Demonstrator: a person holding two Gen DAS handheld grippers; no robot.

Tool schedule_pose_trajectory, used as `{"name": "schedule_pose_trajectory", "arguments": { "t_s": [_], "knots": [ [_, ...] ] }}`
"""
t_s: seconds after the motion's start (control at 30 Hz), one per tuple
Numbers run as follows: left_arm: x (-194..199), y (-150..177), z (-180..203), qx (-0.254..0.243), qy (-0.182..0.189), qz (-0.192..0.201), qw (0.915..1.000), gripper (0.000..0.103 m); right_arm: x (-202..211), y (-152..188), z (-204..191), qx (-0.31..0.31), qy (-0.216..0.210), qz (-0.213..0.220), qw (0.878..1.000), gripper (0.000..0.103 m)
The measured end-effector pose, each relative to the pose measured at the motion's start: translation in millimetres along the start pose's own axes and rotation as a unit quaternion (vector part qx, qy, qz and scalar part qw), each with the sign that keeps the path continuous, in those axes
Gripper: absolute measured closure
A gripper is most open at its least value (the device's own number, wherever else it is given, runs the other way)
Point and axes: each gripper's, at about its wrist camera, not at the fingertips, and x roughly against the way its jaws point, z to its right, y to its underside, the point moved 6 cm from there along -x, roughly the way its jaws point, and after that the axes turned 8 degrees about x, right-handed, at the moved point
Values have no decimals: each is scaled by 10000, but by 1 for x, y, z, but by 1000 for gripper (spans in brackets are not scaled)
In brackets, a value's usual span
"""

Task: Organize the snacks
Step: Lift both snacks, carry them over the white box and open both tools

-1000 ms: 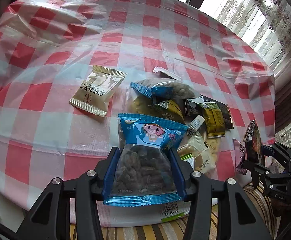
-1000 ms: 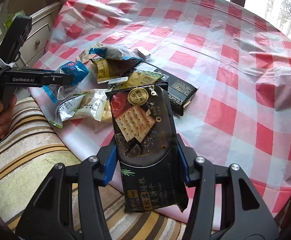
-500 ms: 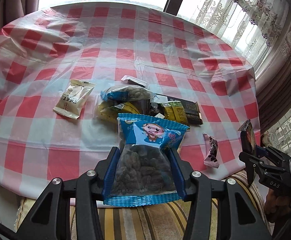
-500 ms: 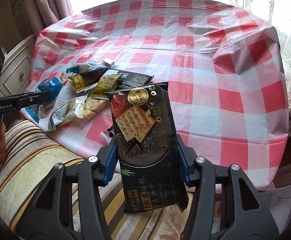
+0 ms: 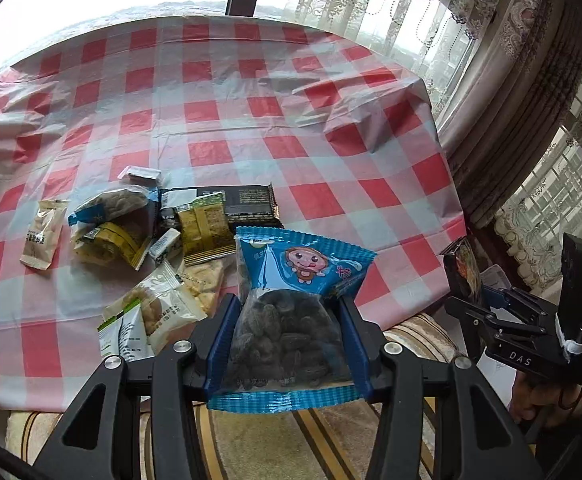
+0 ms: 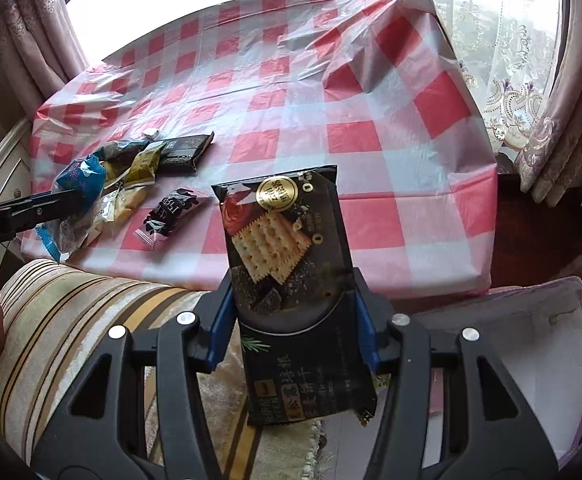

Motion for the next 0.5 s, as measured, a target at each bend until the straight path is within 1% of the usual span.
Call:
{"name": "schedule_pose_trajectory", "arguments": {
  "t_s": [0.13, 0.27, 0.37, 0.5],
  "knots": [
    [-12, 4, 37, -381, 170, -161, 9990, 53, 7, 16, 25, -322, 187, -35, 9993, 47],
    [-24, 11, 78, -771, 355, -333, 9958, 53, 12, 32, 52, -683, 382, -80, 9969, 47],
    [-34, 19, 107, -1069, 473, -501, 9919, 53, 15, 42, 73, -970, 510, -121, 9939, 47],
    [-48, 32, 143, -1448, 649, -741, 9846, 53, 18, 55, 96, -1225, 676, -159, 9900, 47]
  ]
}}
